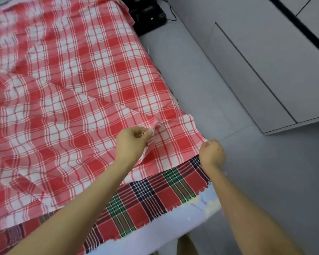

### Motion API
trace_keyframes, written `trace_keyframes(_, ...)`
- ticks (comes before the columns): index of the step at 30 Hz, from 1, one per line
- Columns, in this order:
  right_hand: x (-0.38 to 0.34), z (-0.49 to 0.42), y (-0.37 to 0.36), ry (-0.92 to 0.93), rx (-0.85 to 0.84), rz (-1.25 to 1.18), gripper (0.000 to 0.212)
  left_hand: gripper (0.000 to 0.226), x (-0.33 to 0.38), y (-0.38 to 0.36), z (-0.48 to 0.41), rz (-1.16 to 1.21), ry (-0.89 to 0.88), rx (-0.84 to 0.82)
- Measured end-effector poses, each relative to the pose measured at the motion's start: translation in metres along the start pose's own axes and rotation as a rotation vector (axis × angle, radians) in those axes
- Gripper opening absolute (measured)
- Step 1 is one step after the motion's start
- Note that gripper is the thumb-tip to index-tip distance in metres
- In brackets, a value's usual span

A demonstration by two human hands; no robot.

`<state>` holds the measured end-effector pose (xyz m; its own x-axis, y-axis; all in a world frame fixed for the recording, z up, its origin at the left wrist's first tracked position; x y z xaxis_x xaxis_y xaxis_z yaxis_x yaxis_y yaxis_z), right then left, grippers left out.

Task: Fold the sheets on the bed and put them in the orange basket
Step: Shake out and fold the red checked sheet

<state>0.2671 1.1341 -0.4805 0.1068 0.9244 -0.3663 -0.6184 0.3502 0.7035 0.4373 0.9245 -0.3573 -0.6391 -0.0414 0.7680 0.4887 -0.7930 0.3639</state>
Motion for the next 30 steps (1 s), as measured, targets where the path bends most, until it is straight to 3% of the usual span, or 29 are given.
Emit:
trace_keyframes(4, -0.063, 0.054, 0.021, 0.400, -0.025, -0.125, 0.018, 0.012, 0.018, 0.023, 0.015, 0.151, -0.011, 0.040)
trace_keyframes(7, -0.122, 0.115, 0.032, 0.578, -0.120, -0.276, 0.011, 0.012, 0.042, 0.047, 0.035, 0.173, -0.070, 0.036)
trace_keyframes(12, -0.201, 0.209, 0.032, 0.639, -0.384, -0.482, 0.011, 0.012, 0.081, 0.101, 0.081, -0.073, -0.196, 0.048)
trace_keyframes(18, -0.278, 0.322, 0.044, 0.794, -0.450, -0.407, 0.014, 0.015, 0.123, 0.190, 0.163, -0.416, -0.355, 0.174)
trace_keyframes(24, -0.314, 0.423, 0.046, 0.836, -0.527, -0.391, 0.057, 0.017, 0.131, 0.247, 0.246, -0.521, -0.496, 0.186)
trace_keyframes(30, -0.333, 0.519, 0.055, 0.863, -0.620, -0.492, 0.058, 0.027, 0.128, 0.305, 0.329, -0.487, -0.660, 0.297)
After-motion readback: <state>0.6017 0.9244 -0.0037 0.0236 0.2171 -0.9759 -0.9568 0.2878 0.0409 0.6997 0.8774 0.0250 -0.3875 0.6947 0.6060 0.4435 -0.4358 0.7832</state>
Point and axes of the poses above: each hand's wrist, its own z-axis away from the middle knuckle, its own y-axis out of the back of the hand, x = y × z, the point moved 8 cm from there along -z, towards the middle knuckle, and after that the axes turned 14 degrees about -x, right-handed, at the moved point
